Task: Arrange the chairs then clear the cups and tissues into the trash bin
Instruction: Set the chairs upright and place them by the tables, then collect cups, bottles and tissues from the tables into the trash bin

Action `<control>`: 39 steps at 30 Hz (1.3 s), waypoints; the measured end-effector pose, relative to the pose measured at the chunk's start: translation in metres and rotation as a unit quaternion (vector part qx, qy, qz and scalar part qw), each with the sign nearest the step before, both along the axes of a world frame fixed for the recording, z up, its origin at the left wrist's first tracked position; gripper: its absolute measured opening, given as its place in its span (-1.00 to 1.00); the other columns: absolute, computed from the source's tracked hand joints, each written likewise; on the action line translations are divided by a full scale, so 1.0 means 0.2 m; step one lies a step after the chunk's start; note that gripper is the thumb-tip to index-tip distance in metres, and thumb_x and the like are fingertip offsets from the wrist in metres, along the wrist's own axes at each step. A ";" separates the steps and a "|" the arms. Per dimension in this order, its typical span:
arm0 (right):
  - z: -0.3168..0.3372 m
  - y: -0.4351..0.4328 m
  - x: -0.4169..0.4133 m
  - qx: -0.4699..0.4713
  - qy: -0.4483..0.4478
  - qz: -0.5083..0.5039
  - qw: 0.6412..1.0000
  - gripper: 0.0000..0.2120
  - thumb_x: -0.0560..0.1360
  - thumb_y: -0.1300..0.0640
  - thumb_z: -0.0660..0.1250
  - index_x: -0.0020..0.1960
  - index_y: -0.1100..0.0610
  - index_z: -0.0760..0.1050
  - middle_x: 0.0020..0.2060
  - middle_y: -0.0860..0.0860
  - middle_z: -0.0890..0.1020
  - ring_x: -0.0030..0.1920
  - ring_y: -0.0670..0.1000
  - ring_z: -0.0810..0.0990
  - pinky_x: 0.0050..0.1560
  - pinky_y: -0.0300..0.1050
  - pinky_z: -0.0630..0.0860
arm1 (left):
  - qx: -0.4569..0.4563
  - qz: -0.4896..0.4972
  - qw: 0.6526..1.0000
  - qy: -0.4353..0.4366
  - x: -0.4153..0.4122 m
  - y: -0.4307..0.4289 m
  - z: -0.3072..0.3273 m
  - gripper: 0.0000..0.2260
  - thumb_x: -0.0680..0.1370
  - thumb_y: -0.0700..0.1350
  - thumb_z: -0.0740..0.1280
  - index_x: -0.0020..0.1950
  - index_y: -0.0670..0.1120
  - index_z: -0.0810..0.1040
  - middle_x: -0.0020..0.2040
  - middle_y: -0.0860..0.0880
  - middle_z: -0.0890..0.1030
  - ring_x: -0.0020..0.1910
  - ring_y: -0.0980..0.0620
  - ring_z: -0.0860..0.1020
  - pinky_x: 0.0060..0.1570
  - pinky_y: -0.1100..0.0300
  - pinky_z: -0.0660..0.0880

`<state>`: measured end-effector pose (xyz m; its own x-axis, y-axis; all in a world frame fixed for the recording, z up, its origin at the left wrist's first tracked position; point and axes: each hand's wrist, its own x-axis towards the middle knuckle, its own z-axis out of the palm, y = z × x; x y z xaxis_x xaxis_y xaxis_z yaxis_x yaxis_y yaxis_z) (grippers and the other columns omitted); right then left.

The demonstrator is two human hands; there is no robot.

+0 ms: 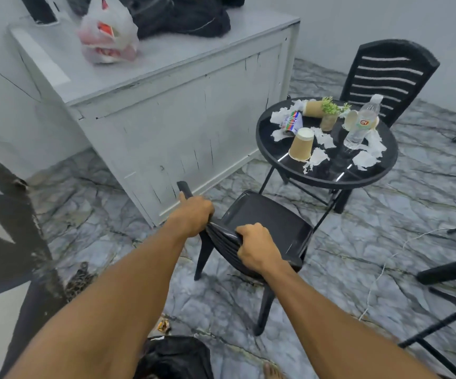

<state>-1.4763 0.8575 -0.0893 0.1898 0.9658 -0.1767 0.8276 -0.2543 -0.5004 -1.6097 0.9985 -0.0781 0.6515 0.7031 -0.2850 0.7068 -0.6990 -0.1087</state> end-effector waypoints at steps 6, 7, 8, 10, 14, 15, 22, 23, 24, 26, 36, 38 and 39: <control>-0.02 0.05 -0.07 0.011 0.003 -0.004 1.000 -0.82 0.34 0.35 0.22 -0.32 0.12 0.32 -0.40 0.04 0.34 -0.31 0.16 0.39 -0.42 -0.09 0.26 | 0.056 0.017 0.998 -0.018 -0.07 0.02 -0.04 -0.79 0.50 -0.37 0.28 -0.03 -0.09 0.60 0.00 -0.10 0.58 0.14 -0.12 0.49 0.38 -0.27 0.21; -0.02 0.05 -0.07 0.008 0.011 0.000 1.000 -0.83 0.33 0.34 0.23 -0.33 0.12 0.32 -0.40 0.05 0.36 -0.31 0.17 0.41 -0.41 -0.07 0.30 | 0.053 0.016 0.998 0.006 -0.07 0.00 -0.03 -0.80 0.51 -0.34 0.30 0.02 -0.09 0.60 0.04 -0.08 0.57 0.19 -0.10 0.47 0.40 -0.27 0.18; -0.01 0.05 -0.06 -0.002 0.026 0.001 1.000 -0.83 0.33 0.33 0.26 -0.34 0.11 0.33 -0.41 0.06 0.39 -0.32 0.18 0.43 -0.42 -0.05 0.35 | 0.039 0.018 0.999 0.026 -0.05 -0.01 -0.01 -0.80 0.51 -0.29 0.33 0.07 -0.08 0.60 0.07 -0.08 0.56 0.24 -0.10 0.45 0.42 -0.29 0.15; 0.00 0.05 -0.03 -0.025 0.081 0.008 0.996 -0.89 0.35 0.23 0.36 -0.29 0.10 0.45 -0.38 0.06 0.52 -0.31 0.14 0.51 -0.35 0.05 0.52 | -0.031 0.031 0.995 0.091 0.00 -0.03 0.08 -0.73 0.47 -0.12 0.44 0.16 -0.05 0.58 0.12 -0.06 0.57 0.27 -0.10 0.45 0.44 -0.31 0.13; 0.09 -0.03 0.17 -0.076 0.180 0.005 0.981 -0.47 0.33 -0.18 0.51 0.20 0.06 0.59 0.07 -0.03 0.66 0.04 -0.05 0.62 -0.04 -0.19 0.52 | -0.217 0.038 0.971 0.091 0.21 -0.06 0.29 -0.30 0.30 0.12 0.59 0.41 0.06 0.50 0.36 0.01 0.52 0.32 -0.05 0.48 0.34 -0.03 0.39; 0.12 -0.07 0.25 -0.071 0.172 -0.007 0.983 -0.39 0.31 -0.26 0.49 0.24 0.06 0.58 0.11 -0.04 0.65 0.06 -0.07 0.61 -0.01 -0.22 0.51 | -0.265 0.035 0.962 0.051 0.27 -0.09 0.32 -0.26 0.28 0.15 0.60 0.43 0.05 0.48 0.39 0.01 0.50 0.33 -0.04 0.47 0.31 0.04 0.42; 0.32 -0.36 0.94 -0.031 0.117 -0.181 0.976 -0.73 0.47 0.03 0.42 0.13 0.12 0.64 0.03 0.03 0.68 0.04 0.00 0.63 0.12 -0.01 0.58 | -0.178 -0.016 0.978 -0.109 0.88 -0.26 0.40 -0.66 0.36 0.07 0.50 0.05 -0.05 0.63 -0.01 -0.04 0.63 0.04 -0.07 0.62 -0.01 0.07 0.55; 0.36 -0.39 1.02 -0.027 0.116 -0.194 0.974 -0.71 0.47 0.05 0.42 0.15 0.13 0.63 0.05 0.04 0.67 0.06 0.00 0.62 0.13 -0.03 0.57 | -0.157 -0.014 0.975 -0.157 0.97 -0.28 0.41 -0.75 0.34 0.02 0.44 -0.06 -0.06 0.59 -0.08 -0.05 0.61 0.01 -0.11 0.62 -0.06 0.03 0.55; 0.39 -0.43 1.11 -0.021 0.114 -0.206 0.972 -0.69 0.46 0.06 0.44 0.18 0.12 0.61 0.07 0.03 0.65 0.06 -0.02 0.61 0.12 -0.07 0.56 | -0.147 -0.010 0.968 -0.202 1.08 -0.30 0.42 -0.75 0.32 0.00 0.37 -0.07 -0.08 0.60 -0.08 -0.05 0.62 0.01 -0.12 0.62 -0.07 0.01 0.55; 0.43 -0.47 1.26 -0.008 0.110 -0.219 0.969 -0.64 0.45 0.06 0.45 0.23 0.11 0.58 0.11 0.02 0.62 0.05 -0.04 0.58 0.06 -0.15 0.52 | -0.147 -0.001 0.954 -0.263 1.25 -0.35 0.46 -0.63 0.36 -0.03 0.34 0.15 -0.02 0.61 0.09 -0.05 0.63 0.09 -0.10 0.59 0.03 0.03 0.56; 0.44 -0.36 2.10 0.044 0.075 -0.241 0.967 -0.61 0.48 0.09 0.42 0.30 0.04 0.53 0.17 0.02 0.61 0.07 0.02 0.57 0.12 -0.05 0.53 | -0.169 0.023 0.943 -0.285 2.01 -0.34 0.37 -0.49 0.46 -0.04 0.44 0.40 -0.02 0.47 0.30 -0.02 0.57 0.28 -0.03 0.51 0.22 0.07 0.49; 0.42 -0.29 2.21 0.044 0.076 -0.233 0.969 -0.60 0.48 0.08 0.42 0.32 0.06 0.52 0.22 0.01 0.58 0.14 0.01 0.55 0.13 -0.12 0.49 | -0.175 0.037 0.939 -0.294 2.10 -0.31 0.35 -0.48 0.45 -0.05 0.45 0.40 -0.02 0.46 0.30 -0.02 0.57 0.28 -0.03 0.52 0.23 0.07 0.49; 0.41 -0.24 2.26 0.043 0.080 -0.230 0.969 -0.60 0.48 0.09 0.42 0.32 0.07 0.52 0.23 0.02 0.58 0.17 0.01 0.54 0.14 -0.14 0.47 | -0.176 0.044 0.937 -0.300 2.15 -0.29 0.35 -0.47 0.44 -0.06 0.45 0.40 -0.02 0.46 0.30 -0.02 0.57 0.27 -0.03 0.52 0.23 0.06 0.49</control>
